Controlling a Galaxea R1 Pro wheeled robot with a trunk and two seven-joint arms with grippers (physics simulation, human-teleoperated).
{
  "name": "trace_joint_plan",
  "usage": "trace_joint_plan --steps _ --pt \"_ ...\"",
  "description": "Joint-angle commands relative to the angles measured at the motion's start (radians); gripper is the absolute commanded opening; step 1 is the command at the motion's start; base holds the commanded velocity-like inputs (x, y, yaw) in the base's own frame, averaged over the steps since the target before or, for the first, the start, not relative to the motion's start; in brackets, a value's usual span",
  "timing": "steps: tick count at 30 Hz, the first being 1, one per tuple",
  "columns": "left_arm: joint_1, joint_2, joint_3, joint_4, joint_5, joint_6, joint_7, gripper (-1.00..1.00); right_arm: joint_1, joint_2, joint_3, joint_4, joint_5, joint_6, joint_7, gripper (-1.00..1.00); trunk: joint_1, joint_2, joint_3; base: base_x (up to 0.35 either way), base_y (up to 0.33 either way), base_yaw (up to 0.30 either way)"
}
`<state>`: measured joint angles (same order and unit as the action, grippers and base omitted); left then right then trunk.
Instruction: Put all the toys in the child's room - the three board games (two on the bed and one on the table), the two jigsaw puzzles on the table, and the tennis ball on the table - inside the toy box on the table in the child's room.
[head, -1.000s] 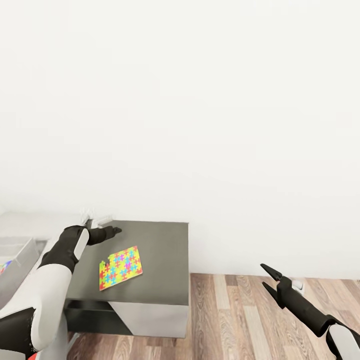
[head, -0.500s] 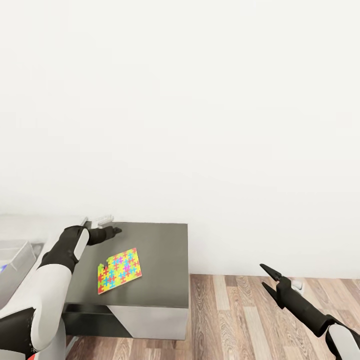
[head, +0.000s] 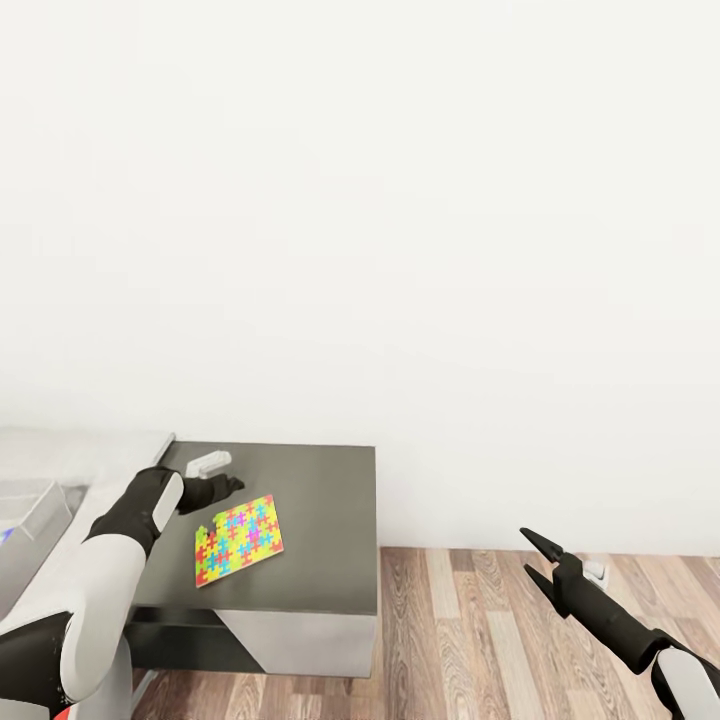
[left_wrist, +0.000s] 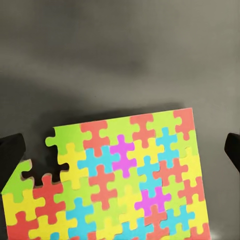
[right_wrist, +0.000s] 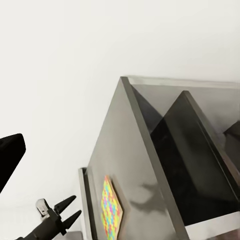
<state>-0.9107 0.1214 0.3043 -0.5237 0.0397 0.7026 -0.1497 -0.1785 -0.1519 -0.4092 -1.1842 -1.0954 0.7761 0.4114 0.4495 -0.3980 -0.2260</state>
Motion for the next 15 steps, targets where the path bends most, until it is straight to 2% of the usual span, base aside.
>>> trace_joint_plan --steps 1,15 --pt "-0.001 0.000 0.004 -0.001 0.004 0.006 0.000 1.00 -0.001 0.000 -0.002 0.000 0.000 0.006 0.002 1.00 0.001 -0.002 -0.003 0.000 0.000 0.034" --pt "-0.001 0.006 0.004 0.000 0.005 0.003 0.002 1.00 -0.001 0.000 -0.002 0.000 0.000 0.007 0.004 1.00 0.001 -0.002 -0.024 0.000 0.000 0.064"
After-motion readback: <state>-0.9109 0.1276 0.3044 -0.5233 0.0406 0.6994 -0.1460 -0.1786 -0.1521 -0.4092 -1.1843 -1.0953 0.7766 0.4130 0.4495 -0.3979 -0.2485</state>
